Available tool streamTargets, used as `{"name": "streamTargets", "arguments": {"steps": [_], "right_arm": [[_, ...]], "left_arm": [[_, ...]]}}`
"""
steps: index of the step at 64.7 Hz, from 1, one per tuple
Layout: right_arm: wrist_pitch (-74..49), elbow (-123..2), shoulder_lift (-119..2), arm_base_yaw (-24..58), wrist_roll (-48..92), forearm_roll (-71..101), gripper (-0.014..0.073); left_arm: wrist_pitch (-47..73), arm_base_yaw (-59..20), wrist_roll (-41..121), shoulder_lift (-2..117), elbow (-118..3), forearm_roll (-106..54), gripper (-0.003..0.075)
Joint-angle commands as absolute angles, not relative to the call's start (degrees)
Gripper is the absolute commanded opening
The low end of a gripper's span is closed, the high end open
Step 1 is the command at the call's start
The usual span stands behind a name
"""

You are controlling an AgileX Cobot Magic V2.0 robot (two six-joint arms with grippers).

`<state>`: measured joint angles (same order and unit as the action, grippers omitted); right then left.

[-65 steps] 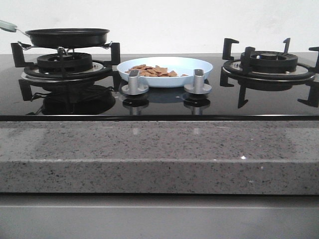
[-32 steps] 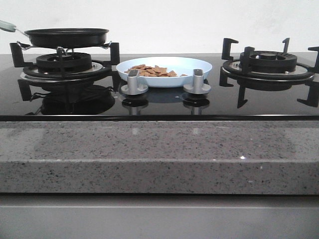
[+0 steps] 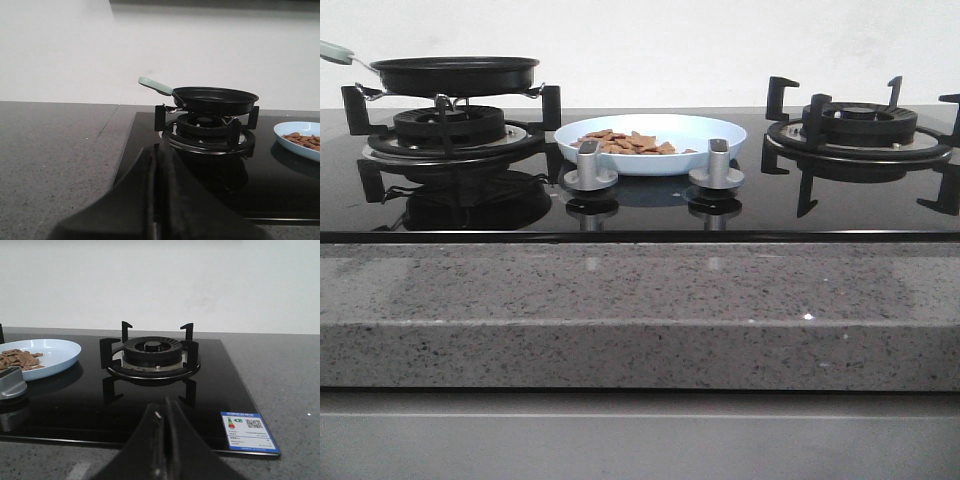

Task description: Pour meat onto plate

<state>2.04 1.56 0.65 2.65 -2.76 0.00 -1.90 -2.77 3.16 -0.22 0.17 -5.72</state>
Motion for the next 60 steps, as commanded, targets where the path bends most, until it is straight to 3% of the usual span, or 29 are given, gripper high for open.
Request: {"name": "streamTargets", "arguments": {"steps": [1, 60], "right_arm": [[7.02, 1.22, 1.55, 2.27, -2.72, -0.92, -0.012], [6.55, 1.22, 1.55, 0.48, -2.72, -0.94, -0.012]], "left_arm": [[-6.6, -2.77, 2.63, -1.1, 0.48, -6.17, -0.002], [-6.6, -2.77, 2.63, -1.1, 0.48, -6.17, -0.002]]}}
